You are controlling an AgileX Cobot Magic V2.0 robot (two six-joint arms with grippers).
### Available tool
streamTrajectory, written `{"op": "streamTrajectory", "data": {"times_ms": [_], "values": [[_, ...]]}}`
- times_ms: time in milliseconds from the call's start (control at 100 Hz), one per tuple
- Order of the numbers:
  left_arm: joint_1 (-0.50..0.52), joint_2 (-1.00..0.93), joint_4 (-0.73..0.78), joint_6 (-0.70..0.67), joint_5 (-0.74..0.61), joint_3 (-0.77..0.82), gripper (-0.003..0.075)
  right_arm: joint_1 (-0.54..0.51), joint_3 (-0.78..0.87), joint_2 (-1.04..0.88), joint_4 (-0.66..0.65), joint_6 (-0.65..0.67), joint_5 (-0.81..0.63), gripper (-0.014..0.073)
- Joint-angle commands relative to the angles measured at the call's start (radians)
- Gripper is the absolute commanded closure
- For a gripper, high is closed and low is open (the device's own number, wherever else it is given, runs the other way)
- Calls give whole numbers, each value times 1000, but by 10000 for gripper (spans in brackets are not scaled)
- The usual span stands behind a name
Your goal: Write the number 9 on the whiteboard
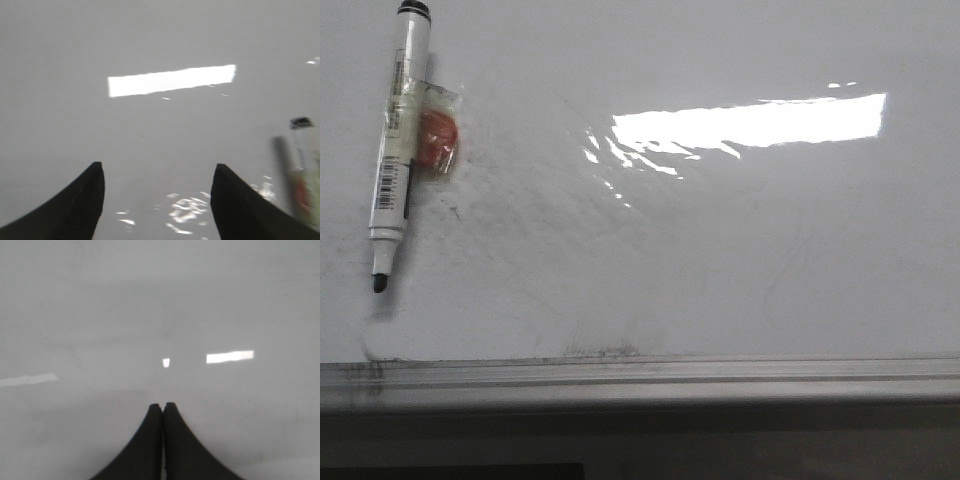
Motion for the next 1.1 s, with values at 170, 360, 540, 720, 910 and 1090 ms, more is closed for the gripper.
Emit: {"op": "streamTrajectory", "data": {"times_ms": [170,360,540,720,910,1090], "values": [[-379,220,-112,-9,-169,-35,293,-8,-36,16,0,-2,-65,657],[-458,354,-170,-9,-290,-35,294,-8,-36,16,0,-2,-63,657],[-458,457,-204,-9,-336,-35,294,-8,-36,16,0,-2,-58,657],[-458,516,-204,-9,-396,-35,297,-8,-36,16,0,-2,-58,657],[-456,569,-204,-7,-396,-35,482,-8,-36,16,4,-2,-57,657],[-456,628,-204,-7,-396,-35,712,5,-36,16,4,-2,-47,657]]}}
